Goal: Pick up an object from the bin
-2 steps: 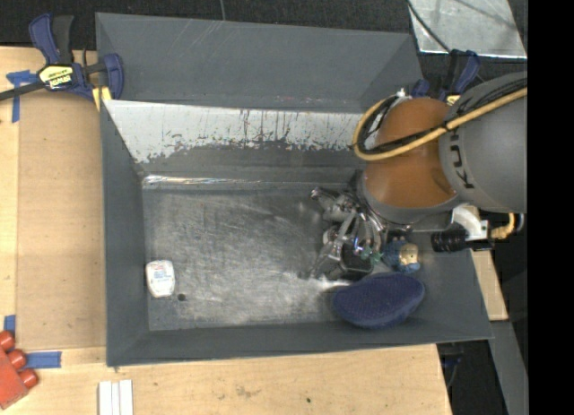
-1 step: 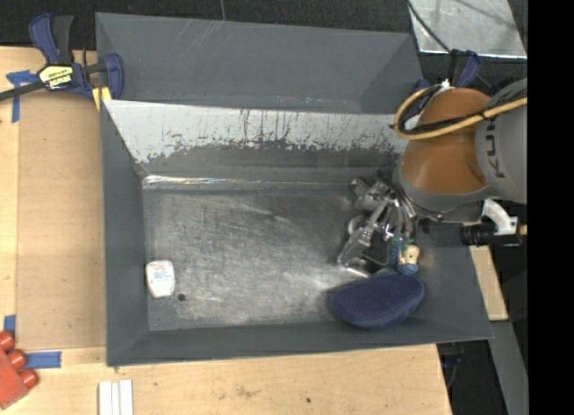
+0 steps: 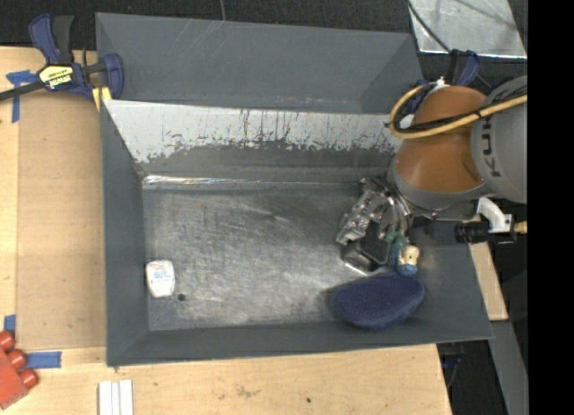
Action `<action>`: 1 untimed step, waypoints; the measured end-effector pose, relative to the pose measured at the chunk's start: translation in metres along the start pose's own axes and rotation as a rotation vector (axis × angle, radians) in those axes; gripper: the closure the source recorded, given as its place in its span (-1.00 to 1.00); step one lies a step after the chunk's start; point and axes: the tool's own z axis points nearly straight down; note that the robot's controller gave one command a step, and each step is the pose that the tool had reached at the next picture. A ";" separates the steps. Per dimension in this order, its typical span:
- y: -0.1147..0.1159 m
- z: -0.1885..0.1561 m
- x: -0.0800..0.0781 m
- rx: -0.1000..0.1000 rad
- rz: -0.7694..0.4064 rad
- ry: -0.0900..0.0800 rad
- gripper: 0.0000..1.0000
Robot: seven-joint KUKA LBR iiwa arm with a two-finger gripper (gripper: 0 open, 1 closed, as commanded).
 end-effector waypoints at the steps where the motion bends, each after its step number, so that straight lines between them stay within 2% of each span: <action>1: -0.006 0.001 -0.002 0.010 0.005 -0.003 -1.00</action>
Offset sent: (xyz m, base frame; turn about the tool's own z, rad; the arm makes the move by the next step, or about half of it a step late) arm 0.0000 0.0000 0.0000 0.0000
